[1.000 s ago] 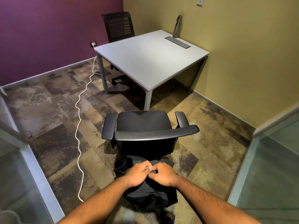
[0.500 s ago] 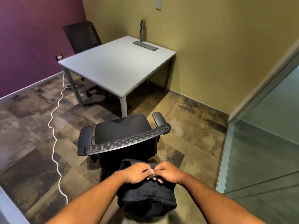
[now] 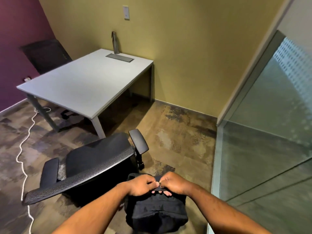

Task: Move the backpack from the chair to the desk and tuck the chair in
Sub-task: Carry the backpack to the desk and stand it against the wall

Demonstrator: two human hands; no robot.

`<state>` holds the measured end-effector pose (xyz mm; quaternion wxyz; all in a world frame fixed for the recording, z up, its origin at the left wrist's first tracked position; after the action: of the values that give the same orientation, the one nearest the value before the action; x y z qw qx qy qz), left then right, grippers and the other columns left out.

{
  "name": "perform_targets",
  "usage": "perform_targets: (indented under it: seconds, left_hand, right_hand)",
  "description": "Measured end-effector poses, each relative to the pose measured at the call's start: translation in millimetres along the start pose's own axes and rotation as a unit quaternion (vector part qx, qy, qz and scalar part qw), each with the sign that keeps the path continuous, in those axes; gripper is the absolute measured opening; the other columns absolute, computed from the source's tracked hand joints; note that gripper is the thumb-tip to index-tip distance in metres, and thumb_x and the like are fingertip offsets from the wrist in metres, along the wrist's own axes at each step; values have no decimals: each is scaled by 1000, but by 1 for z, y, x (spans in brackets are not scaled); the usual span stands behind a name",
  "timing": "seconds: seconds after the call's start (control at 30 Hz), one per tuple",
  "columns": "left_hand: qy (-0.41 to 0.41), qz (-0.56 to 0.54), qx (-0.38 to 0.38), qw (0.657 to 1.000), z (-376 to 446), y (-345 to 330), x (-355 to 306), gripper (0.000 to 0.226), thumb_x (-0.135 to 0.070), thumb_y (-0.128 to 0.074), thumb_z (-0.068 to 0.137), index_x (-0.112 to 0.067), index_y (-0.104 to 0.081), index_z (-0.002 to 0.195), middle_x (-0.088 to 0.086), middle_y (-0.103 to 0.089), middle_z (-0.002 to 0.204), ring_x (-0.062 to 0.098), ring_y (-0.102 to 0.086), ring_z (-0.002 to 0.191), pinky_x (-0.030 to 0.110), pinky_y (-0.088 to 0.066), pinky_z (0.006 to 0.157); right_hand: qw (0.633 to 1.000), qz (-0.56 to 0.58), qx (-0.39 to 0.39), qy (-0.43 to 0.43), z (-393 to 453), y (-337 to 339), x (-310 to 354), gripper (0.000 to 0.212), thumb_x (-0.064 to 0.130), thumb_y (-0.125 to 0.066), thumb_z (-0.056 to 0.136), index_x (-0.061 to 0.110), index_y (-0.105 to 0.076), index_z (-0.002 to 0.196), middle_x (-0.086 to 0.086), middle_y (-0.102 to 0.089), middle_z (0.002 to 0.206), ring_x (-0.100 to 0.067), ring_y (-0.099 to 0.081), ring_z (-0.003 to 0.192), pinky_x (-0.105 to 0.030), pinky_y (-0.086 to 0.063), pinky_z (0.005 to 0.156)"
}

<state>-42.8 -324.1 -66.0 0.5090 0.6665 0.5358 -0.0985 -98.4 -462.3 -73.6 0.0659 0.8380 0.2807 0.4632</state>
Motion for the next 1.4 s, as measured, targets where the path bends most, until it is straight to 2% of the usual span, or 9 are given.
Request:
perform_targets:
  seconds: [0.17, 0.3, 0.5, 0.63, 0.87, 0.97, 1.13, 1.27, 1.4]
  left_hand:
    - [15, -46, 10, 999, 54, 21, -36, 40, -37, -46, 109, -21, -56, 75, -5, -57, 63, 6, -48, 57, 30, -40, 68]
    - [0, -63, 7, 998, 94, 44, -64, 37, -36, -45, 110, -16, -60, 82, -3, -60, 66, 6, -51, 57, 26, -42, 66]
    - [-18, -57, -3, 998, 161, 90, -87, 31, -36, -48, 108, -23, -58, 81, -7, -62, 68, 2, -53, 56, 23, -42, 64]
    - [-28, -47, -3, 998, 210, 129, -95, 29, -34, -49, 108, -18, -61, 87, -2, -62, 70, 8, -53, 59, 27, -42, 66]
    - [-42, -50, 28, 997, 290, 200, -94, 28, -29, -49, 108, -11, -60, 91, 10, -60, 75, 17, -50, 65, 29, -40, 65]
    - [-42, -64, 25, 997, 320, 229, -92, 25, -27, -50, 108, -10, -58, 91, 6, -57, 70, 16, -48, 63, 29, -38, 63]
    - [-32, -60, 7, 998, 374, 282, -88, 25, -29, -51, 108, -13, -58, 90, 7, -59, 74, 18, -51, 68, 31, -41, 69]
    - [-27, -48, -18, 998, 423, 325, -84, 27, -31, -53, 106, -22, -55, 82, 0, -60, 75, 8, -52, 64, 20, -41, 60]
    - [-16, -48, -44, 998, 478, 370, -84, 28, -30, -52, 107, -25, -53, 79, -7, -57, 69, -3, -51, 55, 18, -42, 60]
  right_hand:
    - [998, -52, -18, -17, 6, 72, -16, 28, 36, -53, 74, 22, -67, 55, 0, -67, 56, -17, -57, 54, -36, -46, 71]
    - [998, -59, -29, -17, 11, 125, -18, 38, 52, -50, 61, 21, -72, 62, -1, -68, 57, -16, -57, 53, -35, -46, 70]
    - [996, -58, -61, -11, 32, 208, -13, 29, 31, -54, 79, 12, -72, 67, -2, -65, 56, -16, -54, 51, -35, -46, 72]
    - [996, -39, -79, -20, 58, 258, -10, 25, 29, -56, 82, 19, -68, 62, 0, -63, 54, -17, -53, 51, -34, -44, 71]
    - [993, -14, -107, -47, 124, 332, -8, 32, 34, -56, 82, 8, -76, 78, -1, -63, 55, -16, -53, 51, -34, -43, 70]
    - [991, -32, -118, -63, 151, 363, 0, 24, 23, -58, 92, 10, -72, 77, -10, -62, 65, -16, -49, 53, -36, -39, 71]
    - [991, -53, -118, -43, 193, 422, 16, 17, 12, -62, 95, 1, -71, 85, -8, -50, 63, -17, -42, 57, -37, -31, 65]
    - [991, -34, -122, -38, 234, 474, 17, 23, 14, -64, 95, 16, -64, 72, -1, -53, 62, -12, -44, 56, -33, -33, 60]
    - [994, -45, -93, -22, 286, 532, 20, 18, 20, -61, 100, 9, -71, 89, -2, -60, 64, -14, -51, 58, -35, -40, 69]
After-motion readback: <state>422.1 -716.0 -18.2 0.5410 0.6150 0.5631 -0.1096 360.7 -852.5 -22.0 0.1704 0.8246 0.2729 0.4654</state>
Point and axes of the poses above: each hand's wrist, its own z-axis towards the middle knuckle, its own y-axis out of the back of the hand, x = y × z, the point moved 5 cm from there along z, towards the middle knuckle
